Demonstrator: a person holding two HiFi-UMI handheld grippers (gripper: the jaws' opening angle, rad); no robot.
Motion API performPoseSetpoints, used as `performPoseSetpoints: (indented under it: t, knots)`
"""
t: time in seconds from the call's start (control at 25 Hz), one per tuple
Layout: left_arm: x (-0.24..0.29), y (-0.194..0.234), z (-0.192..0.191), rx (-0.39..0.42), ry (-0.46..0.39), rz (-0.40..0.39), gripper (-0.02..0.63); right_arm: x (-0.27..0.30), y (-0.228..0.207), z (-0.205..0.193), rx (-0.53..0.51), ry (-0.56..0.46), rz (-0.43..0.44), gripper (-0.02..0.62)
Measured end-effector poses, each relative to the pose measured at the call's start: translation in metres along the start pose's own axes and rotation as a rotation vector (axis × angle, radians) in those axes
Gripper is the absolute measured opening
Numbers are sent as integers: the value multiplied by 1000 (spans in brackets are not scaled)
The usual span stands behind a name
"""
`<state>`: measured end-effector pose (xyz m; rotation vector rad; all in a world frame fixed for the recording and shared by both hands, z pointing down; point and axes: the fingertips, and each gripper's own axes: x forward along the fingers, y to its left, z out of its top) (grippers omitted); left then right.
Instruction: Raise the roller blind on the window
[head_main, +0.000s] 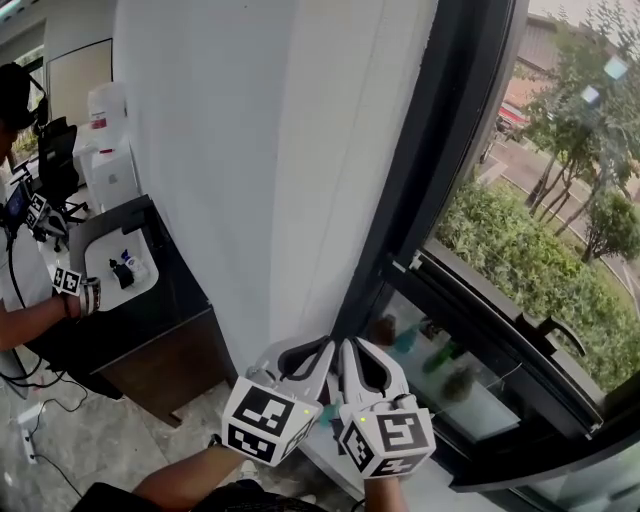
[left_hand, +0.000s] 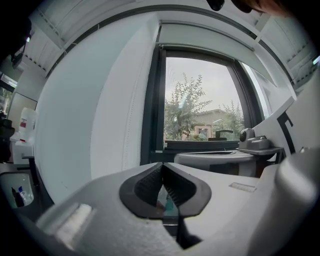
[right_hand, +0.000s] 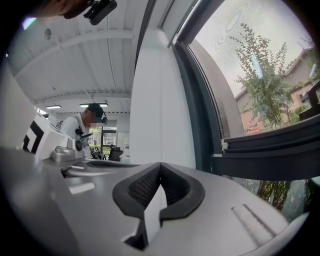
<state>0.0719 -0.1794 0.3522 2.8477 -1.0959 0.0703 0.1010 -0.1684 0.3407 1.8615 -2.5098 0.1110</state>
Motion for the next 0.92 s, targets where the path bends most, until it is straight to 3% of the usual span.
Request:
performPoseSetpoints:
  t: [0.92]
  knots:
    - [-3, 8, -3, 20, 28, 32, 0, 4, 7, -5, 12, 8, 11, 6]
